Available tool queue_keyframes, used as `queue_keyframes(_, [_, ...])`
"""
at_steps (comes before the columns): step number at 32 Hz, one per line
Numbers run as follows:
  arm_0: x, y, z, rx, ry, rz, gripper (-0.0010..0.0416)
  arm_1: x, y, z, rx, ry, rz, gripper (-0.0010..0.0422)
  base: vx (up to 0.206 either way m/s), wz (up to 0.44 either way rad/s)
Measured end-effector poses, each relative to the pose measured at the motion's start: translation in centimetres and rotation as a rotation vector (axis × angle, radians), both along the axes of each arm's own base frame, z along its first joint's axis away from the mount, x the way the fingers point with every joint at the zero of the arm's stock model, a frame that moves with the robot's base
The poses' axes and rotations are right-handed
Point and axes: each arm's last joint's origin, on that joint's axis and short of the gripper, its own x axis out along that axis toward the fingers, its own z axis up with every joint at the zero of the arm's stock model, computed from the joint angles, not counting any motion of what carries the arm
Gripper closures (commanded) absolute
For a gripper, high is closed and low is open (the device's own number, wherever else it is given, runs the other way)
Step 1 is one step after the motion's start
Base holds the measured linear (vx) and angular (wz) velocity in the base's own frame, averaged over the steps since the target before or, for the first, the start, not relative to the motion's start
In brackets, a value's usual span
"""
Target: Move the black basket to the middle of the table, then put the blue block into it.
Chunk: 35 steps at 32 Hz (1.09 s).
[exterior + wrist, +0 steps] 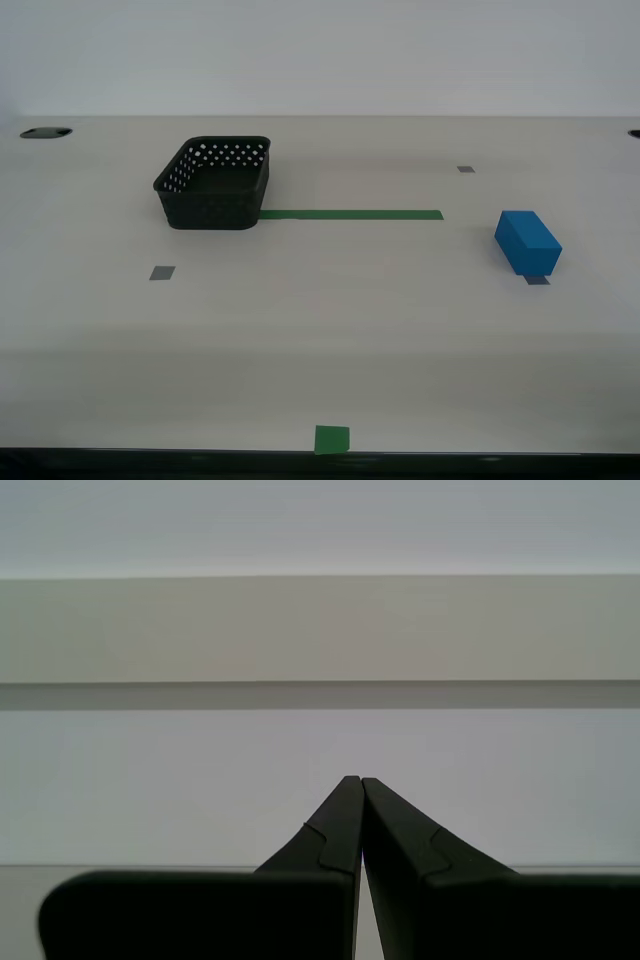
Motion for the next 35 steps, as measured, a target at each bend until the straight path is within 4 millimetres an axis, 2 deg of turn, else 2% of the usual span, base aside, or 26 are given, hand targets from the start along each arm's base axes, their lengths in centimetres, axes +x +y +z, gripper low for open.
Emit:
queue_keyframes(4, [0.0,0.0,0.0,0.0,0.005,0.0,0.0405,0.0,0.0,-0.4,-0.02,0.041,-0.004,0.0412,0.0,0.0])
queue_keyframes(6, [0.0,0.0,0.0,0.0,0.005,0.0,0.0405,0.2,-0.1,-0.8,-0.025,0.132,-0.032,0.0412,0.0,0.0])
queue_keyframes(12, [0.0,0.1,0.0,0.049,0.005,0.007,0.0405,0.4,-0.1,-3.1,-0.064,0.566,-0.027,0.0412,0.0,0.0])
queue_keyframes(19, [0.0,0.1,-0.4,0.074,0.04,0.011,0.0405,1.4,-0.3,-5.8,-0.15,0.779,-0.024,0.0412,0.0,0.0])
queue_keyframes(24, [0.0,0.1,-0.9,0.075,0.096,0.01,0.0405,3.8,-0.8,-7.1,-0.235,0.926,-0.077,0.0412,0.0,0.0])
queue_keyframes(30, [0.0,0.2,-1.0,0.075,0.109,0.01,0.0405,8.6,-2.7,-8.5,-0.164,1.118,-0.13,0.0412,0.0,0.0])
queue_keyframes(35, [0.0,0.2,-1.1,0.075,0.12,0.01,0.0405,11.4,-4.5,-9.2,-0.137,1.156,-0.168,0.0412,0.0,0.0])
